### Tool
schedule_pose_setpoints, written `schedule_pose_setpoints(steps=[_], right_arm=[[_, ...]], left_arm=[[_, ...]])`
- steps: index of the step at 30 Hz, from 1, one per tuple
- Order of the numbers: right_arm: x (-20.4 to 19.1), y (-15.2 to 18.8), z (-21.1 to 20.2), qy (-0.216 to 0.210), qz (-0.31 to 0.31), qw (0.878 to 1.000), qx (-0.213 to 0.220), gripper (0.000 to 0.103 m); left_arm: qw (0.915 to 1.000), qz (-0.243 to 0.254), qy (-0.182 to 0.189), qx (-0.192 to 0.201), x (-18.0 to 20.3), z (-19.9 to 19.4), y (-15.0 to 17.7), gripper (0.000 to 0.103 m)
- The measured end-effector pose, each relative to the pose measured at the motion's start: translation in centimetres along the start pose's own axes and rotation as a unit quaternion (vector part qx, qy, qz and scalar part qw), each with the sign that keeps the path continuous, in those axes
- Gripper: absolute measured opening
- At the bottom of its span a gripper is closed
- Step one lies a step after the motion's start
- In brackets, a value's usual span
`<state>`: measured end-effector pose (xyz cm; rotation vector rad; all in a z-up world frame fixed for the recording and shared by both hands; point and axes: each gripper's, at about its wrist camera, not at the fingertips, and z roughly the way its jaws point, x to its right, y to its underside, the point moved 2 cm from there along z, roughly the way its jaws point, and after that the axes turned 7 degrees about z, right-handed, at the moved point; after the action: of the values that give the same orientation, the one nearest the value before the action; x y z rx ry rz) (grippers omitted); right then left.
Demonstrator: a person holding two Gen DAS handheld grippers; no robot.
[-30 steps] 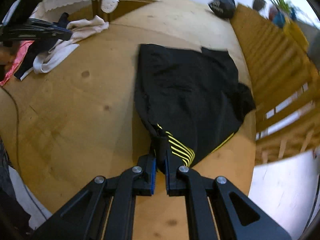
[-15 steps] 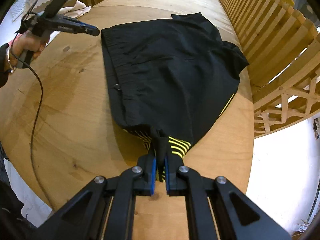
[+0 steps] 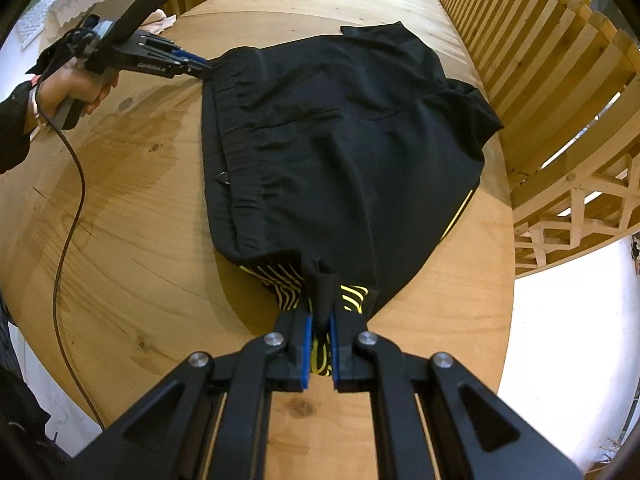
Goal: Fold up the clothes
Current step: 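Lower the shorts onto the table and open the left gripper while the right holds the hem, then regrasp the waistband with the left gripper while the right gripper holds the hem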
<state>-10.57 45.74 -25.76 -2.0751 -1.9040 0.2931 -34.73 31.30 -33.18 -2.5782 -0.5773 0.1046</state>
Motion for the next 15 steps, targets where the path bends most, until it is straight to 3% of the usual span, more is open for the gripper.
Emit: schedule_pose_setpoints(steps=[3,9,15], right_arm=[[0.1,0.1,-0.1,0.004,0.001,1.000,0.000,0.007],[0.4,0.0,-0.9,0.011,0.010,1.000,0.007,0.007],[0.7,-1.0,-2.1,0.031,0.011,0.999,0.028,0.007]], left_arm=[[0.9999,0.000,0.013,0.009,-0.1,0.0,-0.2,0.018],[0.9946,-0.063,0.056,0.061,-1.6,-2.1,-0.1,0.009],[0.9948,-0.052,0.040,0.078,-1.2,-5.1,0.0,0.007]])
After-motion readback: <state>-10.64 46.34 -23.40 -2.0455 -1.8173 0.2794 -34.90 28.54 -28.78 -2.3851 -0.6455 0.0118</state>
